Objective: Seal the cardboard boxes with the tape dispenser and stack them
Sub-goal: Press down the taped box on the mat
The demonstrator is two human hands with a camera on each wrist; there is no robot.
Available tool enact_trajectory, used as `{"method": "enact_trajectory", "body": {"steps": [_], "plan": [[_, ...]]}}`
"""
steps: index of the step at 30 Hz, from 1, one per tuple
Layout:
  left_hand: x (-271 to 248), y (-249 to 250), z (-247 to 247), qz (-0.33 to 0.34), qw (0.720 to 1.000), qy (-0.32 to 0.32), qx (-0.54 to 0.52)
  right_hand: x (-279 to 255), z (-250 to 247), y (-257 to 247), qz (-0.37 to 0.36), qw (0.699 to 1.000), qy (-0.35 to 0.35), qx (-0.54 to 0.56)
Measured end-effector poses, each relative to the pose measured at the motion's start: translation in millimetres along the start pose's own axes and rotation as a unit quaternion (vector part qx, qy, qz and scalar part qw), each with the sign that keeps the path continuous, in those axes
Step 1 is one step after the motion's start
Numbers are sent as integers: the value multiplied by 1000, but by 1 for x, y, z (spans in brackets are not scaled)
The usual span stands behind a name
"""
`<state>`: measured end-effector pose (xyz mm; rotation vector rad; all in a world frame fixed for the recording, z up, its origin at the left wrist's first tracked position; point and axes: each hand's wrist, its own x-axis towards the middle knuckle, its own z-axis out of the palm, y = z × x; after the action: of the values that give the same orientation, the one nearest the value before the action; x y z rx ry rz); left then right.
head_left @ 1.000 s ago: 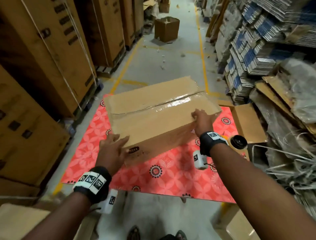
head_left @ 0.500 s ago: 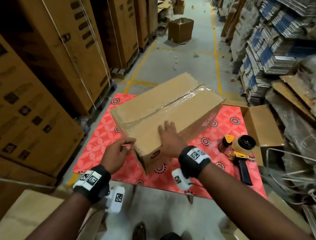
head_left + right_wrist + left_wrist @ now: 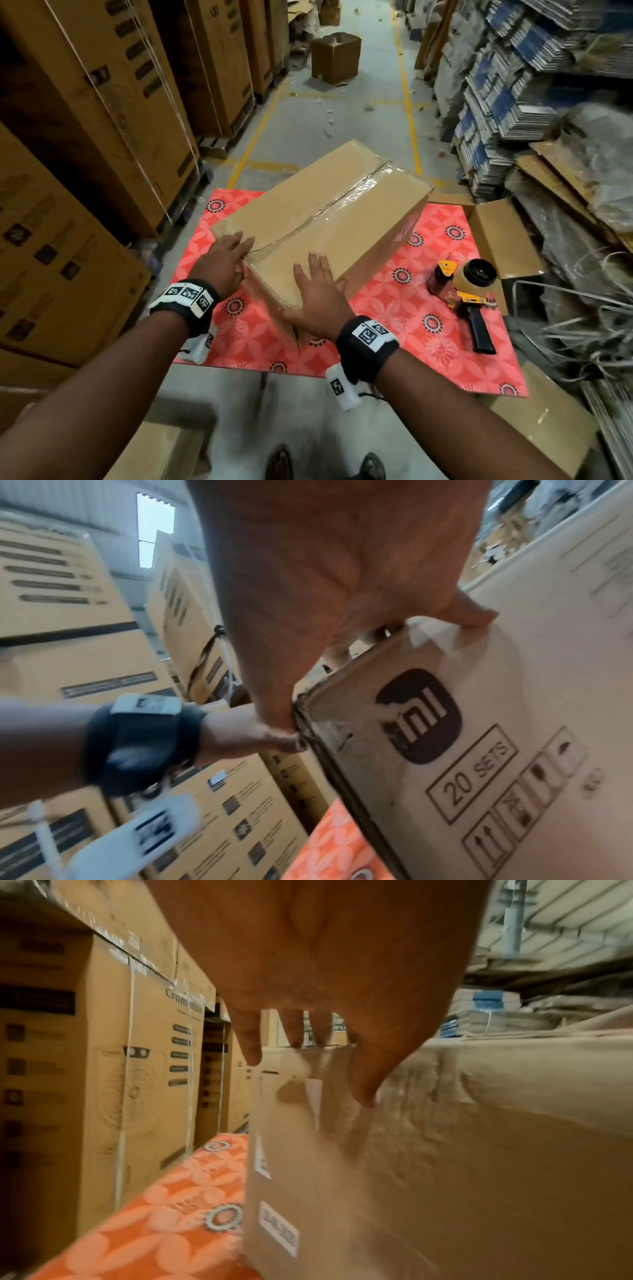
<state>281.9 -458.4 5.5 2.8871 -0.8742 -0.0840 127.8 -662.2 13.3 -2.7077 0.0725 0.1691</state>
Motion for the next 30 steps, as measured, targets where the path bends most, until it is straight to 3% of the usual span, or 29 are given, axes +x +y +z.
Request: {"method": "enact_trajectory", "body": {"steps": [5,9,14,20,30], "plan": [[-23,56,-4,-22,999,32,20,6,-39,85,-73,995,-50,44],[-43,102,-3,24,999,35,-2,-5,-83,144,-51,990,-90,97],[-40,117,3,30,997,55,-45,-27,-86,146,-12,993,-69,97],[-17,102,17,38,998,29,-45,-31,-46,142,-17,995,63,71],[-52,167,25,-1,996,49,-74,-48,-71,205,-45,981,60,177]]}}
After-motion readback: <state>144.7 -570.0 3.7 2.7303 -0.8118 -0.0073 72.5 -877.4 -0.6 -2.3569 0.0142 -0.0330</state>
